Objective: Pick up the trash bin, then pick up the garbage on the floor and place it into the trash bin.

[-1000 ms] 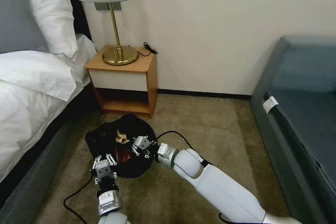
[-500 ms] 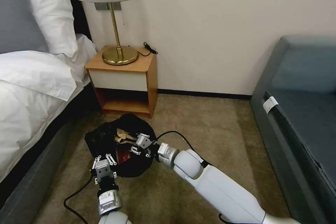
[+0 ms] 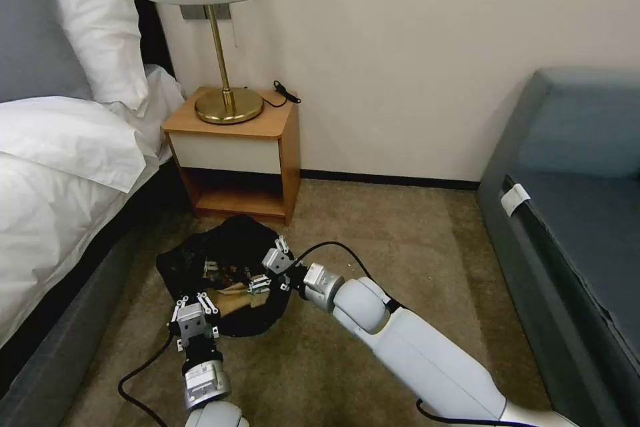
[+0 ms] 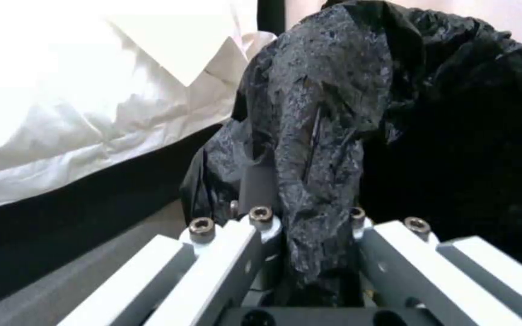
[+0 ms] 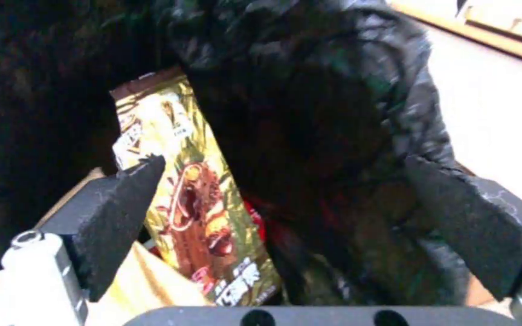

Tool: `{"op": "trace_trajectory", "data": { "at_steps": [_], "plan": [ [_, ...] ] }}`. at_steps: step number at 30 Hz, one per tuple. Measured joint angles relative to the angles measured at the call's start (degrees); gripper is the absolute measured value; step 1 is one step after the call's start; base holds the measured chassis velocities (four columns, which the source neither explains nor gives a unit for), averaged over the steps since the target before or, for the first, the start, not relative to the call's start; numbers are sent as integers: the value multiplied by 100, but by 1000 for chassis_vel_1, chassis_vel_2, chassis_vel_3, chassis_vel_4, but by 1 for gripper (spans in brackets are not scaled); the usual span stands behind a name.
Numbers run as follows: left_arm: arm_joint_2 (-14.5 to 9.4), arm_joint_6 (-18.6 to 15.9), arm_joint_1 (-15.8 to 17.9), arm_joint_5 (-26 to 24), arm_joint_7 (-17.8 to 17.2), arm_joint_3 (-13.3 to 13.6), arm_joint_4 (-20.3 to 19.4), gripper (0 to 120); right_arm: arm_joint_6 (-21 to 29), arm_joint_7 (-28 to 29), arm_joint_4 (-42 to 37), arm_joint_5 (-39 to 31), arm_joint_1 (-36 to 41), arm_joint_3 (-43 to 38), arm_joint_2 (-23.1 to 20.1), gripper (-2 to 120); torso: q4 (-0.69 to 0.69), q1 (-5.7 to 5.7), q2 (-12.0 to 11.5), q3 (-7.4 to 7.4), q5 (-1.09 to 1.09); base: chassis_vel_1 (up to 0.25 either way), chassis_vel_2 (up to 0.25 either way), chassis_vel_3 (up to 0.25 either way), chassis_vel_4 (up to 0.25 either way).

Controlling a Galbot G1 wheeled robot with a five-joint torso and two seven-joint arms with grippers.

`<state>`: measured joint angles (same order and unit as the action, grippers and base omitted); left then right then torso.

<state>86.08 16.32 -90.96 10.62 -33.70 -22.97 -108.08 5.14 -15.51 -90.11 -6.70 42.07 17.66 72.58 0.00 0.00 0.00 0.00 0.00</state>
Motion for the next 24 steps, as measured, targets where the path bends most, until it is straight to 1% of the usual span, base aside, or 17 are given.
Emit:
{"op": "trace_trajectory", "data": {
  "at_steps": [14, 24],
  "plan": [
    [-3, -3, -27, 12, -13, 2, -22, 3, 14, 0, -62, -39, -53, -392, 54, 100, 0, 0, 0, 0, 0, 0, 0, 0, 0],
    [-2, 43, -18, 19, -77, -3, 10, 3, -33, 72, 77, -144, 34, -1211, 105, 100, 0, 0, 0, 0, 1, 0, 0, 0, 0]
  ]
}}
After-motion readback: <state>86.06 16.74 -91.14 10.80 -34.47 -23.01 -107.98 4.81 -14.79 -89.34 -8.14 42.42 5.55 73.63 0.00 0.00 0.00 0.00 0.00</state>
